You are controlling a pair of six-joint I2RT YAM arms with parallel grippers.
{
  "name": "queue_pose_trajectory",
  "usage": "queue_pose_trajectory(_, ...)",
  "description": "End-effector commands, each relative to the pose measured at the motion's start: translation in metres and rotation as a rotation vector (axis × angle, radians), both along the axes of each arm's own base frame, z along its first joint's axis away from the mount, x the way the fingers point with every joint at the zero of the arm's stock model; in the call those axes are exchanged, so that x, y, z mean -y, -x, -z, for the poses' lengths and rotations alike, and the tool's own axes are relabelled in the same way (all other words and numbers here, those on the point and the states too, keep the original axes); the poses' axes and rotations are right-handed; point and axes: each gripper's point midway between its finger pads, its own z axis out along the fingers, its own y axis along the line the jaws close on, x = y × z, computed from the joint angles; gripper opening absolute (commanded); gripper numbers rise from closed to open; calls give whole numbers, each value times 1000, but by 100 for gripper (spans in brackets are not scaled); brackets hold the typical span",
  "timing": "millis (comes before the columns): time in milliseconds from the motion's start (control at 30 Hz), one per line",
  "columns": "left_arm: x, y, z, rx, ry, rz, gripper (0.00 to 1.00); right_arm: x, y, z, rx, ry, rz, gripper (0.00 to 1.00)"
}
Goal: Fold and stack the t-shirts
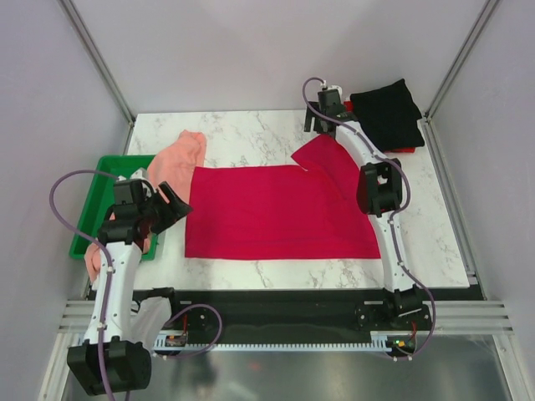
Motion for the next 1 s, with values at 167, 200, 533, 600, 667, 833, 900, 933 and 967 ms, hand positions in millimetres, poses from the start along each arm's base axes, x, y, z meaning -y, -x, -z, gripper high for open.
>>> queue_pose_trajectory(167, -6, -2, -5, 53, -77, -5, 73, 14, -34, 3, 126, 112, 41, 86)
queue_pose_trajectory(200, -6, -2, -6, 53, -77, -3, 72, 13, -34, 15, 111, 109, 37, 85)
queue_pose_trajectory(533, -3, -1, -1, 37, -93, 3, 71, 11, -9, 58, 6, 51, 69, 57)
queue_pose_trajectory(600, -1, -1, -1, 35, -97, 8, 71, 11, -7, 55, 11, 43, 71, 57)
queue_pose_trajectory(667, -1, -1, -1, 31, -100, 7, 71, 11, -7, 57, 7, 35, 74, 53)
queue_pose_trajectory(833, -1, 0, 2, 18, -106, 2, 71, 5, -5, 66, -10, -6, 72, 28)
queue_pose_trajectory(900, -1, 0, 5, 7, -107, 4, 70, 3, -3, 72, -22, -22, 83, 18)
queue_pose_trajectory(933, -1, -1, 5, 3, -109, 6, 70, 4, -2, 74, -27, -21, 85, 14)
queue_pose_trajectory(967, -1, -1, 6, -2, -109, 4, 70, 4, -2, 72, -25, -24, 87, 10)
